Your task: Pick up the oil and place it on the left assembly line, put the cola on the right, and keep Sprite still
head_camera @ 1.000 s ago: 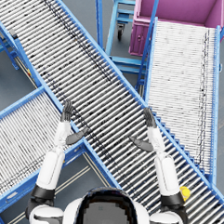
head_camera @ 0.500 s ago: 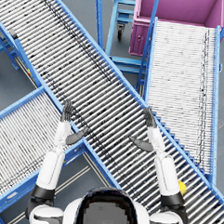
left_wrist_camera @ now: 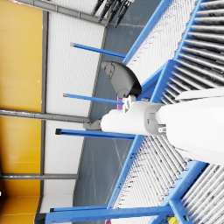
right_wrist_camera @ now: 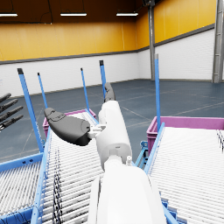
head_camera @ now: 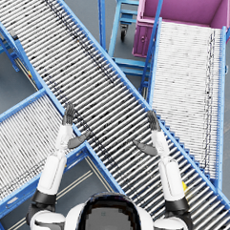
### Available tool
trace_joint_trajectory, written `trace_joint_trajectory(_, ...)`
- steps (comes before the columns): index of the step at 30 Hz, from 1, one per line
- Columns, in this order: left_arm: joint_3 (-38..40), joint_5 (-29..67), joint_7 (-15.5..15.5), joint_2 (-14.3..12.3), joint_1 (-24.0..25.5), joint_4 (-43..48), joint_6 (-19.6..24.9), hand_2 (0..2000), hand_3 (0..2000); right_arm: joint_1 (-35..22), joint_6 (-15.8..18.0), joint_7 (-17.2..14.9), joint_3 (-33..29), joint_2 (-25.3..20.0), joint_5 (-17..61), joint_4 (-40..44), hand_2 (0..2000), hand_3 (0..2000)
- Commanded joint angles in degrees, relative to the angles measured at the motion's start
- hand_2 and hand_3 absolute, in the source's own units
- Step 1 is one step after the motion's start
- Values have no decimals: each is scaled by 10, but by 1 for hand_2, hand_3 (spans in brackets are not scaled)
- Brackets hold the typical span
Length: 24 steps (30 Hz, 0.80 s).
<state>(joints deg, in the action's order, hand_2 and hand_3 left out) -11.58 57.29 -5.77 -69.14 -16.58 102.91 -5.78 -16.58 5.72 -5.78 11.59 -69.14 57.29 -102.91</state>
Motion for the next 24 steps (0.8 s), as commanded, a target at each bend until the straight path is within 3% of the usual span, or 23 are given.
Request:
trace_joint_trajectory(1, 0, 0, 0, 0, 0, 0, 0, 0, 0, 0, 0, 0, 0, 0, 0, 0, 0, 0)
trace_joint_trajectory(6, -9, 0, 0, -3, -6, -13, 0, 0, 0, -9, 0, 0, 11, -5, 0, 13, 0, 0)
trace_joint_trajectory(9, 2, 0, 36, -11, -10, -21, 36, 0, 0, -14, -36, 37, 4, -13, 0, 12, 0, 0)
trace_joint_trajectory(15, 18, 0, 55, -26, -17, -21, 55, 0, 0, -18, -54, 55, -14, -26, 0, 11, 0, 0)
trace_joint_trajectory(24, 73, 210, 57, -51, -59, -5, 58, 0, 0, -39, -57, 58, -55, -48, 149, -10, 0, 0)
